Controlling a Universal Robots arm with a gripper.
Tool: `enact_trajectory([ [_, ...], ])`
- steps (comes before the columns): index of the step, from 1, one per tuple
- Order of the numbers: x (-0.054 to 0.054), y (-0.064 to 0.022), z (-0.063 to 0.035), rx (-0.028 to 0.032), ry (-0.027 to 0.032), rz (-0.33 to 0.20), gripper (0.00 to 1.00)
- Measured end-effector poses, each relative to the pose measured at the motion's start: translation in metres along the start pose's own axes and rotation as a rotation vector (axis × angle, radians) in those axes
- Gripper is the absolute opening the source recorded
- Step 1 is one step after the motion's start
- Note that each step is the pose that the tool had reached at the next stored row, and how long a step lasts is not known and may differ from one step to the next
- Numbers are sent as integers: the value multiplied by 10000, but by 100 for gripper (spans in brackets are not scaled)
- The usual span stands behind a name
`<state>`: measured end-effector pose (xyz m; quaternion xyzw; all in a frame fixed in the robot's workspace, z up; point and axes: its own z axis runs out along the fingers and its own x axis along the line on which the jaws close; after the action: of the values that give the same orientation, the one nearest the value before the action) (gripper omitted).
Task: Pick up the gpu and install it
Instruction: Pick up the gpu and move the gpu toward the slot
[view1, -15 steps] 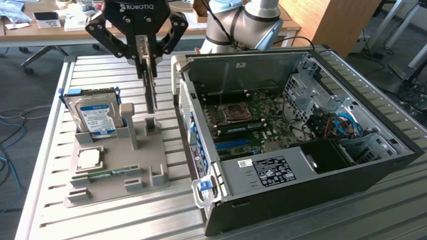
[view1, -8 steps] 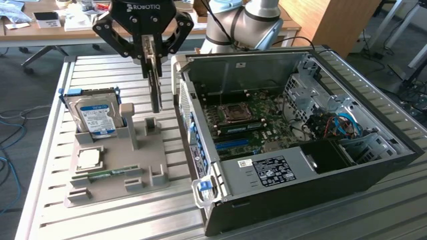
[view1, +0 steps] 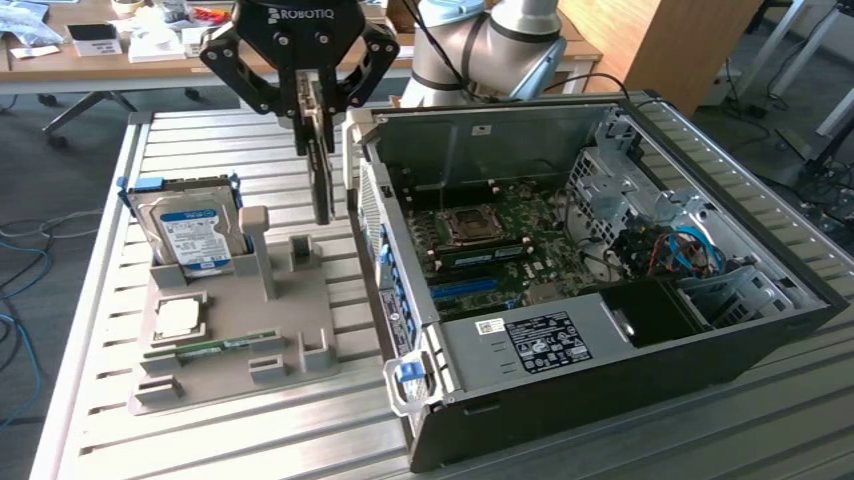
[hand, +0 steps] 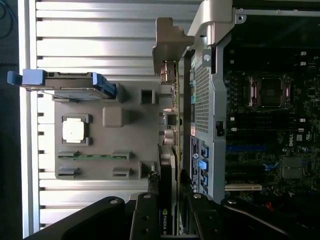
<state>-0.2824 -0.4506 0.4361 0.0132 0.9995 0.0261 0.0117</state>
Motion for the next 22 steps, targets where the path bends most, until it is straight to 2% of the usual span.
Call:
enact_trajectory([
  [13,-104,4,3,-1,-1,1,27],
  [22,-213,7,5,0,0,1,27],
])
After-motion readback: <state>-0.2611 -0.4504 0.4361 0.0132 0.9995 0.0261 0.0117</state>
